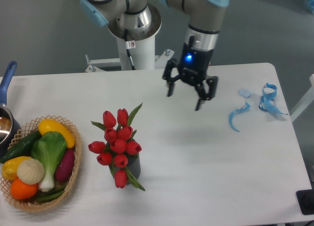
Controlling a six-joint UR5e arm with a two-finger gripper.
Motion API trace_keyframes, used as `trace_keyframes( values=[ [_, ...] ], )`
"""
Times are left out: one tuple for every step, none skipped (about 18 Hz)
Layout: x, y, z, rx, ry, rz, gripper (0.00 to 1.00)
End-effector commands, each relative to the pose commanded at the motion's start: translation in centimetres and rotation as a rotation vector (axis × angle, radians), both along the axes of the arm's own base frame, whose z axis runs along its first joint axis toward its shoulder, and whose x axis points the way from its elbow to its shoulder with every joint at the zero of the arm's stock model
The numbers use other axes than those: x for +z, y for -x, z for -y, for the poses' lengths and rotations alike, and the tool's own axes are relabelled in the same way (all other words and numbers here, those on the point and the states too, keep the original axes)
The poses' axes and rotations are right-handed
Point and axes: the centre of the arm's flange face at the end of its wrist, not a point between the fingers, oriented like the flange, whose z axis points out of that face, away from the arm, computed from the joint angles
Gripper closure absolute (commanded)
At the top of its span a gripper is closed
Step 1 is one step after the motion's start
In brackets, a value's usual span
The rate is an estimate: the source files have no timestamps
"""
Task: Pick up the flowers from the vase
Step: 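Move the open gripper from the blue ribbon toward the tulip stems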
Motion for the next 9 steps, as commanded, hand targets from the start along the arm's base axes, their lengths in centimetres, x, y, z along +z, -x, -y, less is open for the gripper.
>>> trace_keyframes(
  values=[
    [-0.4, -0.2, -0.3, -0.011, -0.037, 0.032, 0.00],
    [-0.9, -0.2, -0.5, -0.020, -0.064, 0.059, 0.00],
    [-1.1, -0.2, -0.8, -0.027, -0.088, 0.079, 0.00],
    [-1.1, -0.2, -1.0, -0.033, -0.114, 0.091, 0.00],
    [-1.2, -0.2, -1.2, -0.039, -0.129, 0.094, 0.00],
    [-1.6, -0.2, -1.6, -0.051, -0.135, 0.095, 0.00],
    [-2.0, -0.4, -2.3, -0.068, -0.145, 0.084, 0.00],
    [-2.2, -0.3, -3.2, -0.088, -0.165, 0.066, 0.00],
    [-2.5, 0.1, -4.1, -0.104, -0.184, 0.059, 0.00]
  ],
)
